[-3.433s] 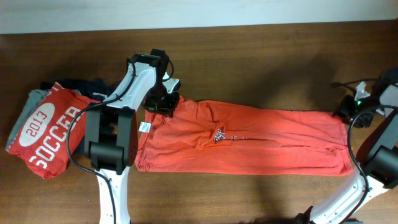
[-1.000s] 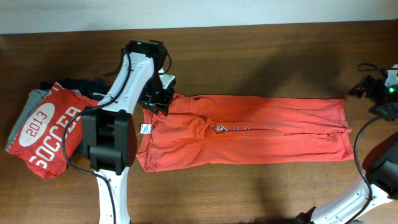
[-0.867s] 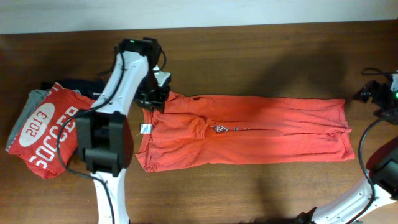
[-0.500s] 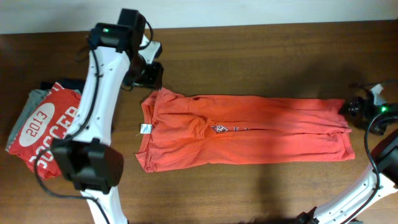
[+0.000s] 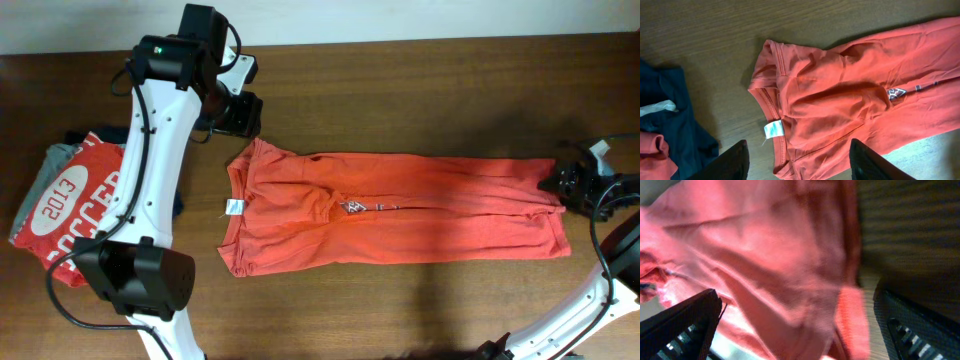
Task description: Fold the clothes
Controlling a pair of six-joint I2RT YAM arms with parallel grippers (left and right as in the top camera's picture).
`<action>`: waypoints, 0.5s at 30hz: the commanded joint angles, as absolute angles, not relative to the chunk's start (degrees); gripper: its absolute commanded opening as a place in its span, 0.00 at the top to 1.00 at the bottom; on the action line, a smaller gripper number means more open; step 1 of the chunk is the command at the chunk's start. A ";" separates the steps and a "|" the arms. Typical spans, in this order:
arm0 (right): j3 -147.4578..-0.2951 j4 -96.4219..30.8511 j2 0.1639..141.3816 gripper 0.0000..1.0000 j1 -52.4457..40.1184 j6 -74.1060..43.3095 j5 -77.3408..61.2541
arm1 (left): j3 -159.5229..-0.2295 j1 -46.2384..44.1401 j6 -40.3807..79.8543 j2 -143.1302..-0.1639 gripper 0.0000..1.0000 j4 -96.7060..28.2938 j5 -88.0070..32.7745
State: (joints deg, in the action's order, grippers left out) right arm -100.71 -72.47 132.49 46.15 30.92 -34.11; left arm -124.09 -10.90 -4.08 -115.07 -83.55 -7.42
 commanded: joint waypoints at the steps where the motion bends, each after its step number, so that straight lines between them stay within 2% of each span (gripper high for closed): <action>1: -96.44 -72.95 137.43 0.02 46.28 32.64 -31.29 | -124.81 -10.70 -4.86 -114.30 0.35 -83.57 -6.96; 3: -95.83 -73.58 137.43 0.03 46.52 32.64 -31.29 | -124.81 -10.70 -4.86 -114.30 0.35 -83.40 -6.96; 9: -93.69 -73.38 137.43 0.12 46.57 32.58 -30.81 | -124.81 -10.70 -6.83 -114.30 0.35 -82.98 -7.01; 15: -93.43 -69.65 137.43 0.31 46.59 27.22 -27.18 | -124.81 -10.70 -6.81 -114.30 0.35 -83.00 -7.01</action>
